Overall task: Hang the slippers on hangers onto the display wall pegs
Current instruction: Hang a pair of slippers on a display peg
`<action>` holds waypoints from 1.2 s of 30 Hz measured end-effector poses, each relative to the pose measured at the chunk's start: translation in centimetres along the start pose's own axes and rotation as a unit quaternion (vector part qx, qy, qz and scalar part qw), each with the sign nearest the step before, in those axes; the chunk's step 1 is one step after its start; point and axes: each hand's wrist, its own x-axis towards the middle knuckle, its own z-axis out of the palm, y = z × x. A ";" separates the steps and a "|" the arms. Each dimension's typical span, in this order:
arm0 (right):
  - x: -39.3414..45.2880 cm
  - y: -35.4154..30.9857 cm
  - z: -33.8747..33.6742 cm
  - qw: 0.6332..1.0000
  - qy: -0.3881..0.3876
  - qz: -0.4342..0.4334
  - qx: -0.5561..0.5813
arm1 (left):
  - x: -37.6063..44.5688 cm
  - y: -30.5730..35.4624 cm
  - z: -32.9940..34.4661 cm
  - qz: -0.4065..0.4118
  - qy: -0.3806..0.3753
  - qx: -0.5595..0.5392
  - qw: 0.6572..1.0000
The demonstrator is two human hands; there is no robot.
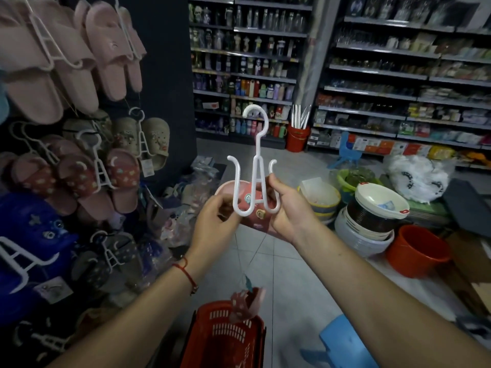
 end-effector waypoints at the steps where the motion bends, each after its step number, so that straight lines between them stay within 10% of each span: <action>1: 0.3 0.2 -0.2 1.000 0.006 -0.009 -0.008 | -0.6 -0.5 0.0 -0.027 0.028 -0.019 0.999; 6: 0.6 -0.6 -1.1 0.998 0.039 -0.041 0.002 | -2.9 -6.0 0.7 -0.212 0.084 -0.051 0.972; 20: -3.7 -10.3 -1.2 0.992 -0.025 -0.123 0.027 | -2.2 -17.7 2.0 -0.429 -0.241 0.179 0.852; 36: -4.1 -9.1 -8.1 0.984 0.093 -0.148 0.045 | -2.3 -15.4 3.8 -0.534 -0.205 -0.169 0.803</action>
